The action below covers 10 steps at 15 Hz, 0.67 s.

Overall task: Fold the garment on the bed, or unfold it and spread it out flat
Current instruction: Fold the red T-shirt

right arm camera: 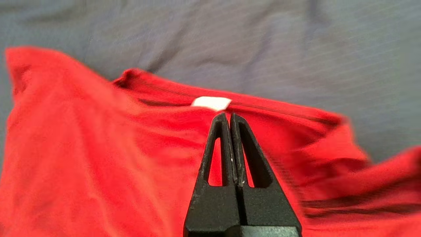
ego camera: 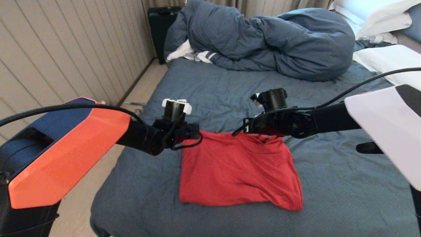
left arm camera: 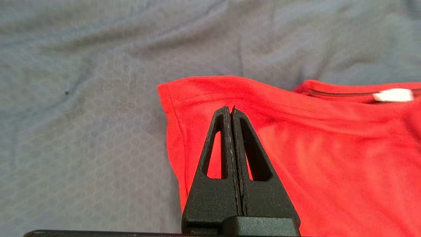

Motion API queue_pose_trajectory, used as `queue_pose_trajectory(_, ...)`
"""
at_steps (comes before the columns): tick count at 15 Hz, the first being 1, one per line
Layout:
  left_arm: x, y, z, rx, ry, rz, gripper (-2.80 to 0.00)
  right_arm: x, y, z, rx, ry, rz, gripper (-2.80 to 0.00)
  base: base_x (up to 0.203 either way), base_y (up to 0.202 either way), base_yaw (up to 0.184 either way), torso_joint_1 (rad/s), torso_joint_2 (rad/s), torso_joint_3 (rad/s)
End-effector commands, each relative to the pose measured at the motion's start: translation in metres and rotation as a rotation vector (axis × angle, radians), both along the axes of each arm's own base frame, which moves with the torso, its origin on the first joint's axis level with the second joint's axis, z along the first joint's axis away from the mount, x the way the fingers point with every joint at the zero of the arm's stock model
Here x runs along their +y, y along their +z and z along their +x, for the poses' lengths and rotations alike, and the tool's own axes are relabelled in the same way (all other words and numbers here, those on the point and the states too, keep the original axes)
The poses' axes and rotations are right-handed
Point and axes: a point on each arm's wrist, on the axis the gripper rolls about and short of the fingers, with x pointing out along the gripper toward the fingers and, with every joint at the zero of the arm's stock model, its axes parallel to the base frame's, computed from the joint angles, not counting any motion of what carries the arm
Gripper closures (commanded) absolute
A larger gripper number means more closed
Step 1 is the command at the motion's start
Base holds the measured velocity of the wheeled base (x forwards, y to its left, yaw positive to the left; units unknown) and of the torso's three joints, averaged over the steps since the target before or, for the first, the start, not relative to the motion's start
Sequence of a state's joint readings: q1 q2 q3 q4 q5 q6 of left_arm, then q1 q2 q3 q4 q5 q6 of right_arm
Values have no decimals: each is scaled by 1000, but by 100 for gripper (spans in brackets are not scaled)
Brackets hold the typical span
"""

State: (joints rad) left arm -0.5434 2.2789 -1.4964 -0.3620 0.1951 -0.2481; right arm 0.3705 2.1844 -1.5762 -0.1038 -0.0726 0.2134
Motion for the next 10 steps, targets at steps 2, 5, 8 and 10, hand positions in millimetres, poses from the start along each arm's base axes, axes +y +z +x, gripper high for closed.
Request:
queue_pose_trajectory(2, 6, 12, -11, -12, 0, -5, 0, -23, 10, 0, -13, -48, 4, 0, 0, 0, 0, 0, 0, 0)
queue_pose_trajectory(5, 8, 8, -15, 0, -1, 1, 0, -53, 5, 4, 10, -112, -11, 0, 0, 0, 0, 0, 0, 0)
queue_pose_trajectory(8, 6, 8, -17, 1, -7, 2, 0, -71, -4, 3, 45, -151, -22, 0, 0, 0, 0, 0, 0, 0)
queue_pose_trajectory(10, 5, 7, -17, 3, -10, 5, 0, -78, -7, 0, 60, -163, -28, 0, 0, 0, 0, 0, 0, 0)
